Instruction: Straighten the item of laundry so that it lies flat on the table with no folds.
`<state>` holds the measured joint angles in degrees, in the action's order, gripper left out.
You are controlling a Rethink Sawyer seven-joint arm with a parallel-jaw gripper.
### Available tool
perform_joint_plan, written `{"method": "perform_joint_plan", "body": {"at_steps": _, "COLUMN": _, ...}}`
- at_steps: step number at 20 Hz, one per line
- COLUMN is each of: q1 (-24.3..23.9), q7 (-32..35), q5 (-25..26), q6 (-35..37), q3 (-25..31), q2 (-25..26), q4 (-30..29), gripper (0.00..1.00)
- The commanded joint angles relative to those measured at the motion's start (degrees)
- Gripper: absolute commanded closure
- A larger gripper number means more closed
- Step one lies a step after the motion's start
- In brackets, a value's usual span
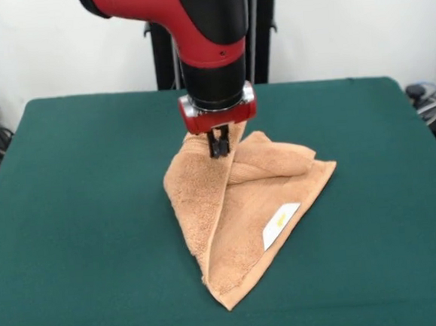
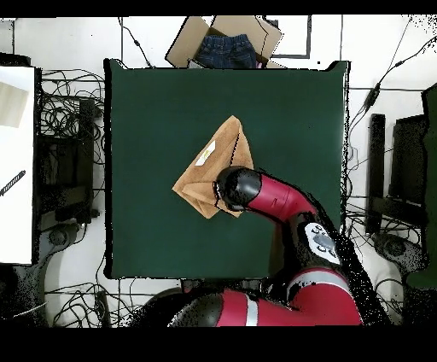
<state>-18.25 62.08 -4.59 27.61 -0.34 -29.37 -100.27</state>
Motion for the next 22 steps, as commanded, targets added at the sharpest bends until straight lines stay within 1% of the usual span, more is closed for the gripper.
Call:
{"method": "perform_joint_plan", "body": {"at_steps": 1, "q1": 0.7, "q7": 13.2, "q5": -2.0, "q6": -2.5, "q3": 4.6, "q2": -0.5, "q4": -3.5, "gripper": 1.0}}
{"method": "perform_joint_plan", "body": {"at_steps": 3, "q1": 1.2, "q7": 13.9, "q5": -2.4, "q6": -1.9, "q3": 4.0, "q2": -0.9, "q4": -3.7, "gripper": 1.0}}
{"method": "perform_joint_plan", "body": {"at_steps": 5, "q1": 3.8, "q7": 15.3, "q5": -2.5, "q6": 3.3, "q3": 1.3, "q2": -3.3, "q4": -2.6, "gripper": 1.0}}
{"method": "perform_joint_plan", "body": {"at_steps": 6, "q1": 4.3, "q7": 15.6, "q5": -2.5, "q6": 4.5, "q3": 0.9, "q2": -4.0, "q4": -2.5, "gripper": 1.0}}
{"method": "perform_joint_plan", "body": {"at_steps": 8, "q1": 6.6, "q7": 17.0, "q5": -2.7, "q6": 10.2, "q3": -1.5, "q2": -7.0, "q4": -1.8, "gripper": 1.0}}
{"method": "perform_joint_plan", "body": {"at_steps": 11, "q1": 7.3, "q7": 17.2, "q5": -3.0, "q6": 14.6, "q3": -2.4, "q2": -8.8, "q4": -1.0, "gripper": 1.0}}
{"method": "perform_joint_plan", "body": {"at_steps": 13, "q1": 7.4, "q7": 17.1, "q5": -3.0, "q6": 16.0, "q3": -2.7, "q2": -8.8, "q4": -0.2, "gripper": 1.0}}
{"method": "perform_joint_plan", "body": {"at_steps": 15, "q1": 7.4, "q7": 17.1, "q5": -3.2, "q6": 15.6, "q3": -2.7, "q2": -8.7, "q4": -0.4, "gripper": 1.0}}
{"method": "perform_joint_plan", "body": {"at_steps": 17, "q1": 7.1, "q7": 17.2, "q5": -3.5, "q6": 13.5, "q3": -2.3, "q2": -8.5, "q4": -1.4, "gripper": 1.0}}
{"method": "perform_joint_plan", "body": {"at_steps": 22, "q1": 6.4, "q7": 17.4, "q5": -4.2, "q6": 5.5, "q3": -0.8, "q2": -6.4, "q4": -4.4, "gripper": 1.0}}
